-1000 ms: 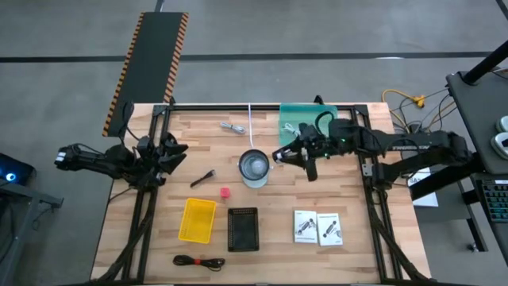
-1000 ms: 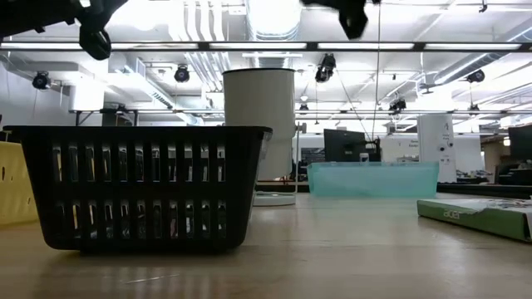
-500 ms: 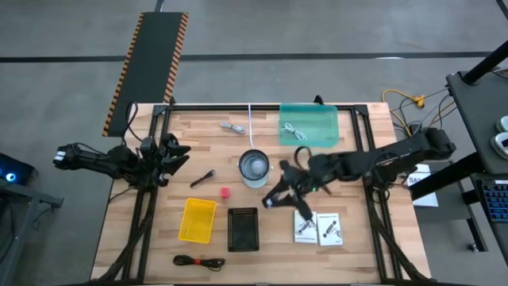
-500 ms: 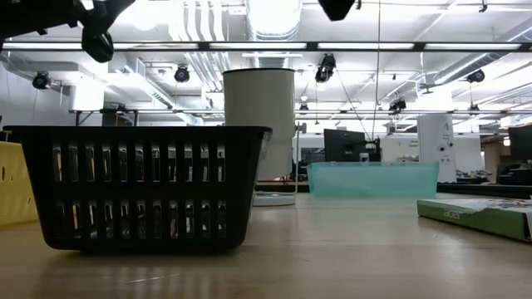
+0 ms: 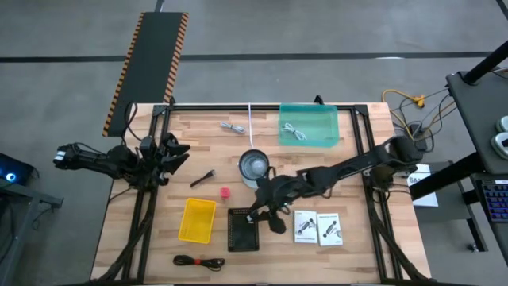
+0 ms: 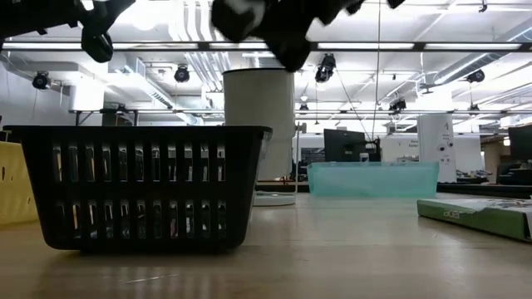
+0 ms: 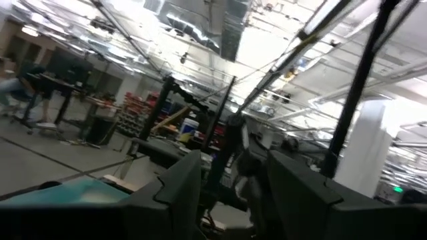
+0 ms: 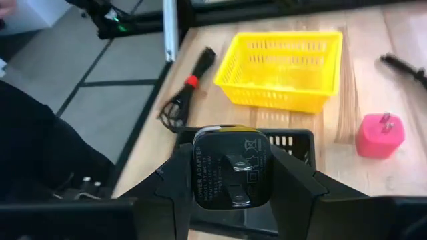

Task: Pick and place items into bin
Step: Put the black adapter into the black bin, then put the pink adapter into the black bin

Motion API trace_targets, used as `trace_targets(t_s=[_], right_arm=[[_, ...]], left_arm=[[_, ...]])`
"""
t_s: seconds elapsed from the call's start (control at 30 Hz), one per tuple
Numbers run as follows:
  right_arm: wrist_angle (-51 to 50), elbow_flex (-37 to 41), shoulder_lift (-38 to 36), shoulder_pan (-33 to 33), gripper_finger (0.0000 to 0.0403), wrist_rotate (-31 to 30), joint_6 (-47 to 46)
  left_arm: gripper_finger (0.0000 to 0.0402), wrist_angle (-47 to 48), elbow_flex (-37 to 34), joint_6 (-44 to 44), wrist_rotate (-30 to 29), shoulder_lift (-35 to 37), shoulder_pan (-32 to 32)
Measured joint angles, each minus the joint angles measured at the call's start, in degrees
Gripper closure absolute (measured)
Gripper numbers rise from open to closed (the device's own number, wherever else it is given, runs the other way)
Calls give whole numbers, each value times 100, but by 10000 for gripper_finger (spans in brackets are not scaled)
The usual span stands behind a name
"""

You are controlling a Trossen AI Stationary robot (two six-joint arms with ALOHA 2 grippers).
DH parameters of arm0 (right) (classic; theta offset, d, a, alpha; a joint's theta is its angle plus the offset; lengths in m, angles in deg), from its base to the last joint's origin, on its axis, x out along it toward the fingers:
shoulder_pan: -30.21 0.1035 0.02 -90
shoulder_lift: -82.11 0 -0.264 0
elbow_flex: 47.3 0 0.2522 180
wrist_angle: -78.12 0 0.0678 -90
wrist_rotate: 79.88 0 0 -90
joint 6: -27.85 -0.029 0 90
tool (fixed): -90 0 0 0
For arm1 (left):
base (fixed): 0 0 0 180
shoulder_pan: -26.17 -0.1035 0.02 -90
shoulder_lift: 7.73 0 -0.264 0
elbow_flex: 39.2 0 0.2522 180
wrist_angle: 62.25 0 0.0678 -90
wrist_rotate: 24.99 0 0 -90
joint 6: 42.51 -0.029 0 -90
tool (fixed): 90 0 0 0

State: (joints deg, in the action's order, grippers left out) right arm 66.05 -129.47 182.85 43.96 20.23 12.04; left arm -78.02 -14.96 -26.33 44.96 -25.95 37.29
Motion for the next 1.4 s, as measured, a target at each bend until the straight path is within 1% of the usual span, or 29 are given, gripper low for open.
trace_targets(t_s=[0.13, 0.3, 0.37, 0.5, 0.57, 0.7, 0.8, 0.9, 1.03, 1.17, 1.33, 1.4], right_arm=[[-2, -221, 282, -4, 269, 30, -26], [5, -326, 309, -2, 269, 74, 15], [9, -337, 307, -4, 250, 68, 32], [9, -346, 309, -2, 183, 54, -28], [9, -346, 315, -2, 159, 50, -29], [7, -346, 315, -14, 136, 43, -29], [-15, -344, 284, -51, 133, 42, -99], [-50, -344, 162, -129, 139, 41, -228], [-359, -342, -86, -245, 155, 38, -361], [-662, -342, -441, -340, 169, 32, -370], [-1088, -340, -799, -374, 177, 16, -329], [-1234, -340, -937, -364, 177, -88, -328]], left_arm=[[244, 1, 0, 5, -31, -3, 0], [244, -1, 0, 9, -36, -4, 0], [244, 2, 0, 9, -38, -4, 0], [244, -1, 0, 9, -38, -11, 0], [244, 6, 0, 9, -38, -11, 0], [244, 3, 0, 14, -38, -7, 0], [244, -1, 0, 27, -12, -13, 0], [244, -6, 0, 227, 81, -44, 0], [244, 17, 4, 533, 402, -344, 2], [244, 5, 75, 879, 780, -947, 2], [244, 57, 120, 972, 827, -1953, 2], [244, 118, 136, 1038, 984, -2366, 2]])
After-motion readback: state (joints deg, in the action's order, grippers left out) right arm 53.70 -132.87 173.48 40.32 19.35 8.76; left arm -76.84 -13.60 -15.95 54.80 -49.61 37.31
